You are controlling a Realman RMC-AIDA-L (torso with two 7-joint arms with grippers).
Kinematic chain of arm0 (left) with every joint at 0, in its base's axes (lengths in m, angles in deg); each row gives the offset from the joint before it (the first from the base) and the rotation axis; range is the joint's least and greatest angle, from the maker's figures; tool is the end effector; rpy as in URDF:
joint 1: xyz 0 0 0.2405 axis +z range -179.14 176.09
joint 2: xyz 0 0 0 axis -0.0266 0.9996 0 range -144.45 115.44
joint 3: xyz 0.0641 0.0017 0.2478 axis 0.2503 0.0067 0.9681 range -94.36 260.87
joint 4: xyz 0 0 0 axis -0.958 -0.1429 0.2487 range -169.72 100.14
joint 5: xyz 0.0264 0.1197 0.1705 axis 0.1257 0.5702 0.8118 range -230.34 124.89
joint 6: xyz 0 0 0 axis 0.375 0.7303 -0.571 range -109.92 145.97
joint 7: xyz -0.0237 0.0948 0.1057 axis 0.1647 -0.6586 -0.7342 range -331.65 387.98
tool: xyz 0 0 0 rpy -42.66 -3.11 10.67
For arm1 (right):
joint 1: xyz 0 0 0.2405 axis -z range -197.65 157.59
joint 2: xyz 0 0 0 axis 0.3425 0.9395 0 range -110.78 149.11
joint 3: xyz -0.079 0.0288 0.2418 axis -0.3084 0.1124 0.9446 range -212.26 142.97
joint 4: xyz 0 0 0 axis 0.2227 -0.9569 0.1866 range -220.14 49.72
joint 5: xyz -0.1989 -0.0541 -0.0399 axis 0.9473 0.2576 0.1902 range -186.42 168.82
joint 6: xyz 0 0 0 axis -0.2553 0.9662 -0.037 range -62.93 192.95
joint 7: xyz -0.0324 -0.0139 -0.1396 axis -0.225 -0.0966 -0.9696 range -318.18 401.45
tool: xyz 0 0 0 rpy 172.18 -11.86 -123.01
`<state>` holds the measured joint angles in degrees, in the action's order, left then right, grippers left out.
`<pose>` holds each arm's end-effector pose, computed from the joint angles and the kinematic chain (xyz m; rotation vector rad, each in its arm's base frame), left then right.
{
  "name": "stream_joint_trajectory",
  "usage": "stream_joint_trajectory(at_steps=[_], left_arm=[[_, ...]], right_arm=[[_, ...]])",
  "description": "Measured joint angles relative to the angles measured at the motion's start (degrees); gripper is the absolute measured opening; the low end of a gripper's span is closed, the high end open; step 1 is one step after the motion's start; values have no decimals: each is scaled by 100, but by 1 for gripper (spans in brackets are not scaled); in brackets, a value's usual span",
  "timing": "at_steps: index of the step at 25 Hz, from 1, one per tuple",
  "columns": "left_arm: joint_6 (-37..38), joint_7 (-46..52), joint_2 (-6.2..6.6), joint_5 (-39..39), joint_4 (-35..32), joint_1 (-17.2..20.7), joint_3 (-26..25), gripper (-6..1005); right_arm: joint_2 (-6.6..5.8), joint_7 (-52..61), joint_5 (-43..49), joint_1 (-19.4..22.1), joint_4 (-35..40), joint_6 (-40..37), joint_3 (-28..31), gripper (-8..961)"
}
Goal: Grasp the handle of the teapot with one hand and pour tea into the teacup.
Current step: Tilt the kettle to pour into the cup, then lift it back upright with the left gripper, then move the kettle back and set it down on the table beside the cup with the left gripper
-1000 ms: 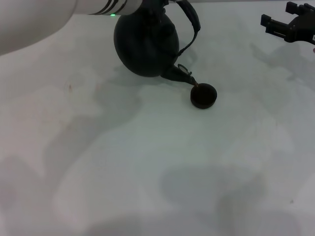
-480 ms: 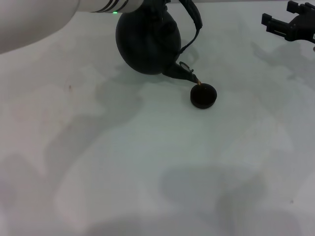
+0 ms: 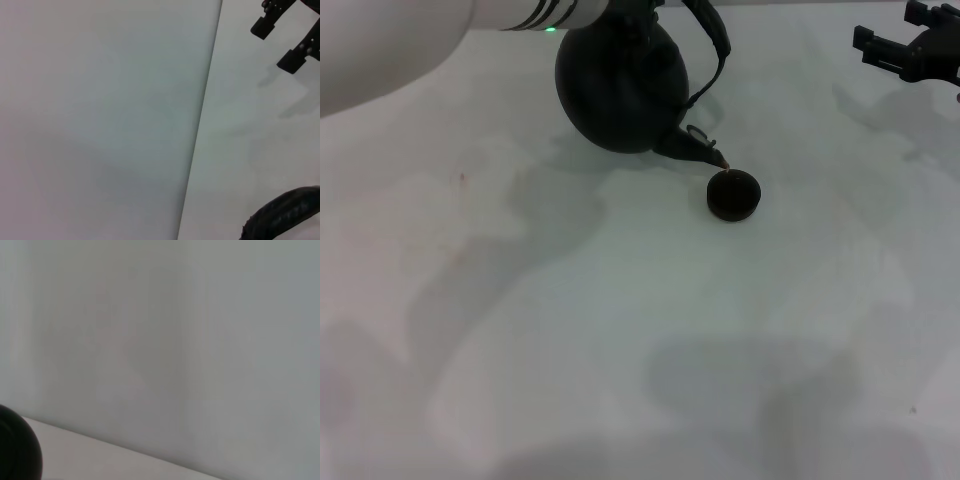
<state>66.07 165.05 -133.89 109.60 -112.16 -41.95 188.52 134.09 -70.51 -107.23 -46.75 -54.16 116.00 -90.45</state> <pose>-0.0738 0.4021 -0.0575 -2.3740 0.2937 0.3280 0.3196 0.3871 0.0308 -2.1055 0.6939 0.5138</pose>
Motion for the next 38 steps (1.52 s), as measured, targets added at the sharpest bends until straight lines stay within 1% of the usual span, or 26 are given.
stream_joint_trajectory(at_steps=[5, 8, 13, 15, 16, 20, 23, 24, 25, 26, 29, 34, 38], left_arm=[[-114, 327, -5, 0, -372, 318, 9, 125], [-191, 522, -10, -4, -733, 653, 24, 125], [-242, 857, -2, -10, -1382, 1330, 31, 125], [-287, 876, -3, -11, -1543, 1541, 30, 125], [-368, 885, -4, -17, -1707, 1774, 30, 124], [-650, 1011, 0, -45, -1984, 2321, 17, 122], [-988, 1160, 12, -58, -2043, 2721, -8, 120], [-1106, 1173, 12, -62, -2032, 2821, -4, 119], [-1106, 1173, 12, -62, -2032, 2821, -4, 119], [-1362, 1186, 13, -103, -1972, 3041, 14, 118], [-1848, 1159, 24, -474, -1895, 3341, 19, 117], [-2537, 1111, 27, -842, -1721, 3648, 24, 118], [-2786, 1112, 28, -1118, -1528, 3728, 11, 118]], right_arm=[[-6, 1, 6, 0, -3, -102, 0, 860], [-9, 10, 17, -2, -3, -142, 0, 860], [-25, 43, 28, -11, -3, -151, 0, 860], [-25, 46, 36, -16, -3, -151, 0, 860], [-25, 46, 38, -20, -2, -151, 0, 860], [-26, 52, 52, -25, -2, -168, 0, 860], [-35, 56, 58, -26, -2, -182, -11, 860], [-37, 57, 60, -27, -2, -191, -23, 860], [-37, 57, 60, -27, -2, -206, -34, 860], [-37, 57, 61, -26, -15, -223, -43, 860], [-38, 59, 68, -25, -79, -237, -52, 860], [-43, 61, 71, 37, -125, -224, -53, 860], [-42, 43, 75, 88, -129, -190, -53, 860]])
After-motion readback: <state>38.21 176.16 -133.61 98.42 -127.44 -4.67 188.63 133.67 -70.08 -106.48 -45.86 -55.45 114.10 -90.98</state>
